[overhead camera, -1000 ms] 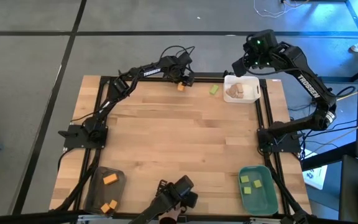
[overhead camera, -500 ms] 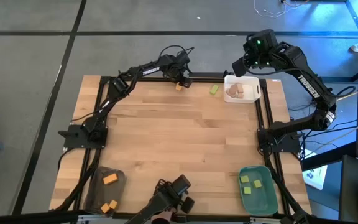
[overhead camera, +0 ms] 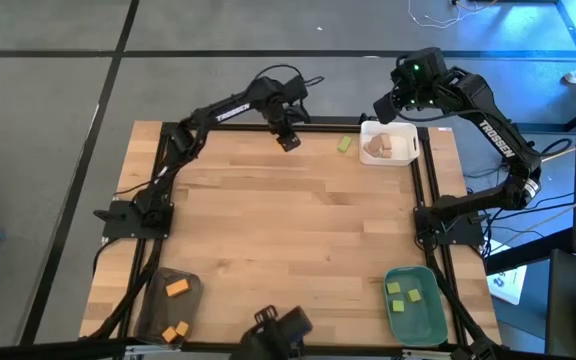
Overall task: Sort & place blocks by color
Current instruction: Put the yellow block into the black bin
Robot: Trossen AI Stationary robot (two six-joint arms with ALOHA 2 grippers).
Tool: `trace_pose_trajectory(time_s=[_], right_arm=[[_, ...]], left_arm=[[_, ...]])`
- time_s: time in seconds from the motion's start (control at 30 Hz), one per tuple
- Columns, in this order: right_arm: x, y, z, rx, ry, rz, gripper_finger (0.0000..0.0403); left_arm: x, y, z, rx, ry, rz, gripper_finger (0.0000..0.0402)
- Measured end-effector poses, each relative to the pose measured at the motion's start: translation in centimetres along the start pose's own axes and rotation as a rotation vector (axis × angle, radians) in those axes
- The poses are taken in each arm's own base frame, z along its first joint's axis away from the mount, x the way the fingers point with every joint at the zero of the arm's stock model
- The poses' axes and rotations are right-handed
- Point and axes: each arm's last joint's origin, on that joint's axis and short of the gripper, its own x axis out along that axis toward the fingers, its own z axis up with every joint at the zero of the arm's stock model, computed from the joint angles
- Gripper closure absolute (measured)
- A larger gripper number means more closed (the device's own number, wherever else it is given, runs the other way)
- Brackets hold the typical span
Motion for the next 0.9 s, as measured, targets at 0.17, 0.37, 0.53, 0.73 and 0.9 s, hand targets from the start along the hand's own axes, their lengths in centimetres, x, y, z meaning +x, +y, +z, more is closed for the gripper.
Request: trace_pose_trajectory(time_s=[0.17,0.37,0.53,0.73,0.9], right_arm=[[0.0,0.0,0.0,0.0,0.0,0.001,0.0207],[0.0,0.1,0.0,-0.001,0.002,0.028,0.0207],[0.0,0.2,0.0,-0.004,0.002,0.038,0.0207],[0.0,0.2,0.0,-0.007,0.003,0.039,0.0207],[0.0,0.2,0.0,-0.027,0.002,0.039,0.0207]], left_arm=[[-5.7,-3.5,-1.1,0.119,-0.067,-0.006,0.0294],[-11.7,-7.4,-3.2,0.197,-0.144,-0.024,0.0294],[-15.4,-9.9,-5.7,0.232,-0.147,0.002,0.0294],[-19.3,-11.9,-9.4,0.215,-0.113,-0.022,0.0294],[-22.3,-13.8,-12.6,0.186,-0.162,-0.076,0.0294]])
